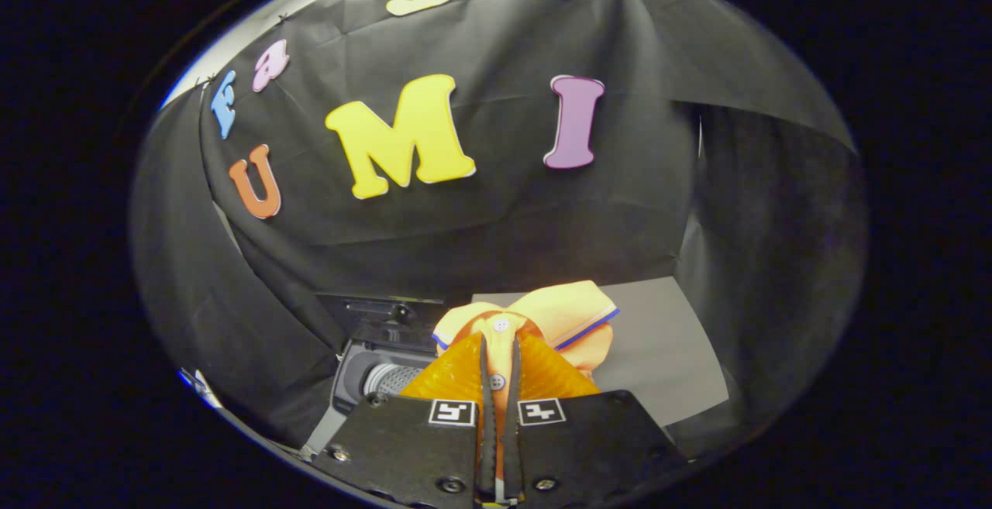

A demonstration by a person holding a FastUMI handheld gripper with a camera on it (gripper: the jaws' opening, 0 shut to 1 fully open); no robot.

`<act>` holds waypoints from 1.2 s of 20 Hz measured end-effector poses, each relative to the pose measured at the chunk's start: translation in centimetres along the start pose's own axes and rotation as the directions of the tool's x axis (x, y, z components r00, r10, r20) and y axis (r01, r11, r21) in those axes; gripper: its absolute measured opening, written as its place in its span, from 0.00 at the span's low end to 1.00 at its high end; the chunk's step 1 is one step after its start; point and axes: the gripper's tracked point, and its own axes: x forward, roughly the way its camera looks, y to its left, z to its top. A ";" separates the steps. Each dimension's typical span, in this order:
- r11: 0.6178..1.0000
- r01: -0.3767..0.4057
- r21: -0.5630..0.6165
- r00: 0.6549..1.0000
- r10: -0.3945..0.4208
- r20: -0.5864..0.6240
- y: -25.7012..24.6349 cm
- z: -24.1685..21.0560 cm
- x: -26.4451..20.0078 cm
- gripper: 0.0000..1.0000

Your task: Put the clothes into the washing machine and then close the washing machine lid.

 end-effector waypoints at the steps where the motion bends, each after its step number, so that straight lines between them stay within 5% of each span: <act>1: 1.000 -0.005 -0.002 1.000 0.005 0.014 1.2 0.1 -0.9 0.07; 15: 0.992 -0.123 -0.029 0.988 0.125 0.088 17.5 -0.6 -7.4 0.07; 24: 0.976 -0.214 -0.031 0.976 0.214 0.029 24.5 -3.1 -4.3 0.07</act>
